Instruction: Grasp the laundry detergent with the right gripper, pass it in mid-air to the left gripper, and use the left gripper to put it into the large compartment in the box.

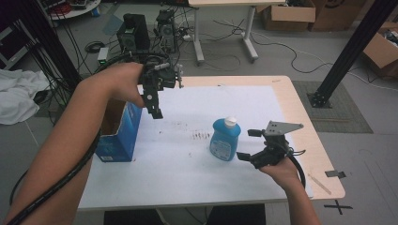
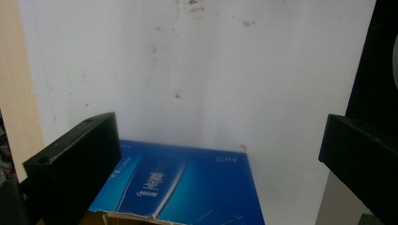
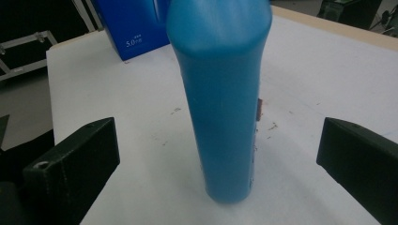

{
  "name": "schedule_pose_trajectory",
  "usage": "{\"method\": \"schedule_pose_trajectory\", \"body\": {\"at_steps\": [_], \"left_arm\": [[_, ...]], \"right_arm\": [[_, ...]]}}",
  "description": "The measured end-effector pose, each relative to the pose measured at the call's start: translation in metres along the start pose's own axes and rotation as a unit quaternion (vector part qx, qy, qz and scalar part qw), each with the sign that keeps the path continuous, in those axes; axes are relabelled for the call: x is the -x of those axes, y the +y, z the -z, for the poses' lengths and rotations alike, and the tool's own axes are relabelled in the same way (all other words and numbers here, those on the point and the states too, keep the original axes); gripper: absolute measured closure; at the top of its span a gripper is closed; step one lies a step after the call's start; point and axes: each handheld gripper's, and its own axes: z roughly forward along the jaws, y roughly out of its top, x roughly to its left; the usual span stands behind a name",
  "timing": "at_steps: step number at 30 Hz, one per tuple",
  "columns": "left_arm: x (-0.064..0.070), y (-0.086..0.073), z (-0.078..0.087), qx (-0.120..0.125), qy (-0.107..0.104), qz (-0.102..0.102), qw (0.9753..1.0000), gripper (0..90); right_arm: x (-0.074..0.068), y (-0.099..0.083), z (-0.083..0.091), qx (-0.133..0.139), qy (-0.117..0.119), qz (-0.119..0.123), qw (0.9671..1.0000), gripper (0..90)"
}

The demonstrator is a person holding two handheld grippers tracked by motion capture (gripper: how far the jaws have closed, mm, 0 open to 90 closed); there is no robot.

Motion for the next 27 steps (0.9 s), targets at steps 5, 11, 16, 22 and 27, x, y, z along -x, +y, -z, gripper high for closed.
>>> {"method": "schedule_pose_trajectory", "body": {"at_steps": [5,11,16,22,27], "left_arm": [[0.002,-0.003,0.002,-0.002,0.001,0.000,1.0000,0.1],[0.003,-0.008,0.003,-0.002,0.003,0.004,1.0000,0.0],[0.003,-0.011,0.003,-0.005,0.002,0.005,1.0000,0.0],[0.004,-0.012,0.002,-0.005,0.000,0.005,1.0000,0.0],[0.004,-0.013,0.001,-0.003,0.001,0.007,1.0000,0.0]], "right_arm": [[0.003,-0.006,-0.019,-0.007,0.006,-0.005,0.9999,0.0],[0.004,-0.011,-0.039,-0.010,0.002,-0.002,0.9999,0.0],[0.005,-0.014,-0.052,-0.013,-0.005,0.000,0.9999,0.0],[0.007,-0.017,-0.062,-0.007,-0.018,0.003,0.9998,0.0],[0.007,-0.018,-0.069,-0.005,-0.027,0.005,0.9996,0.0]]}}
